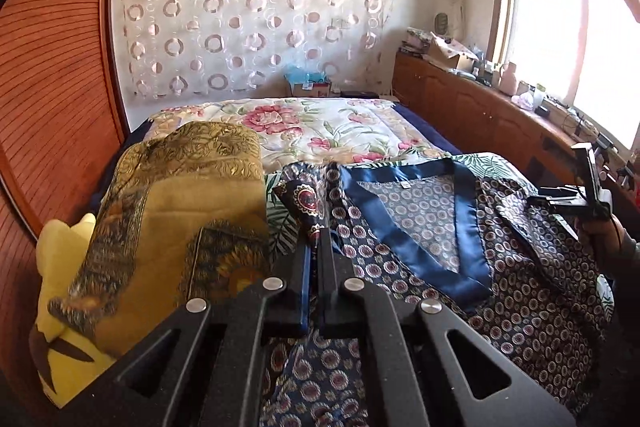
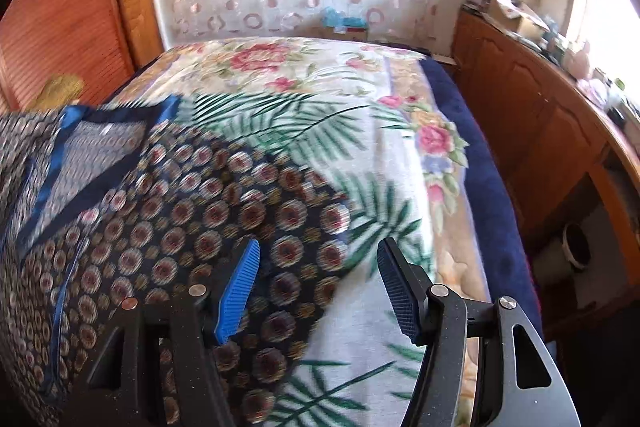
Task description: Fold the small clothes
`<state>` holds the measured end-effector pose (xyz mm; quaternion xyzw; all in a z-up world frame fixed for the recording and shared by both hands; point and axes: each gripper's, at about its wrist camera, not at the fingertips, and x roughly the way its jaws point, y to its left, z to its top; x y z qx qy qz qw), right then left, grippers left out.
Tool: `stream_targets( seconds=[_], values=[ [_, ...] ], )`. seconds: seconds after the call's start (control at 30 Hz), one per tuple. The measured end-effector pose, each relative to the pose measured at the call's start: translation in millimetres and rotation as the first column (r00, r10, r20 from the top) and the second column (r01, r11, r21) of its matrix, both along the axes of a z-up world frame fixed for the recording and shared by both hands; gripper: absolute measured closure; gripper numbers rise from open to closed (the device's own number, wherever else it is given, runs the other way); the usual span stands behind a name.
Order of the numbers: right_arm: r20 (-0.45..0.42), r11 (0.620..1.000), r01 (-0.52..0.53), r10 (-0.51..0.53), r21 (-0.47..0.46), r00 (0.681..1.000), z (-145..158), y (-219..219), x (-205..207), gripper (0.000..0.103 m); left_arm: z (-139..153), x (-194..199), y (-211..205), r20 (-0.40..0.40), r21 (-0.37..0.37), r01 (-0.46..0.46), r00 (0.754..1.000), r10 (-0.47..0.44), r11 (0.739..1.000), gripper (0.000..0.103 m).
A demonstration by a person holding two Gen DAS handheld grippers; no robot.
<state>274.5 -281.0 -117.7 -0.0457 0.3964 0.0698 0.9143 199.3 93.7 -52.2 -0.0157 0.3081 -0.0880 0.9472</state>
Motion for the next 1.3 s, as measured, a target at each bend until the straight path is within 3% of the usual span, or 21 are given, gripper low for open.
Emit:
stream_targets(
  seconds=[0.17, 0.27, 0.3, 0.4, 0.5, 0.87, 1.07, 1.17, 1.3],
  values=[
    [-0.039, 0.997, -0.017, 0.020, 0.075, 0.999, -2.1, -2.7, 11.5, 0.050, -1.5, -16.2, 0.8, 0.000, -0.017, -0.010, 1.000, 0.010, 1.000, 0.100],
    [-0.034, 0.997, -0.073, 0.074, 0.041, 0.997, -2.6, 13.1, 8.7, 0.079, 0.9, -26.2, 1.5, 0.010, -0.025, -0.019, 1.000, 0.019, 1.000, 0.100],
    [-0.038, 0.994, -0.101, 0.103, 0.047, 0.994, -2.5, 18.3, 7.1, 0.098, 1.2, -30.6, 3.0, 0.014, -0.026, -0.023, 1.000, 0.023, 0.999, 0.100],
    [0.005, 0.991, -0.135, 0.135, 0.020, 0.991, 6.2, 28.7, -8.4, 0.100, 4.1, -43.1, 7.5, 0.029, -0.025, -0.042, 0.999, 0.043, 0.999, 0.100],
    [0.070, 0.985, -0.159, 0.154, 0.067, 0.986, 25.3, 29.7, -34.1, 0.101, 8.3, -65.6, 17.5, 0.049, -0.029, -0.070, 0.996, 0.072, 0.997, 0.100],
    [0.221, 0.962, -0.234, 0.200, 0.142, 0.955, 75.0, 1.7, -179.6, 0.101, -3.1, -155.9, 45.6, 0.072, -0.052, -0.173, 0.982, 0.176, 0.984, 0.100],
    [0.183, 0.956, -0.243, 0.212, 0.164, 0.960, 58.8, -27.0, -247.6, 0.101, -22.5, -192.0, 61.3, 0.032, -0.050, -0.216, 0.976, 0.218, 0.975, 0.100],
    [0.119, 0.960, -0.230, 0.213, 0.161, 0.970, 46.3, -39.5, -267.9, 0.101, -29.4, -203.5, 70.2, 0.000, -0.075, -0.232, 0.973, 0.232, 0.970, 0.100],
    [0.025, 0.969, -0.191, 0.189, 0.156, 0.982, 19.1, -53.0, -280.6, 0.101, -45.2, -209.8, 74.1, -0.043, -0.045, -0.253, 0.967, 0.251, 0.966, 0.100]
  ],
)
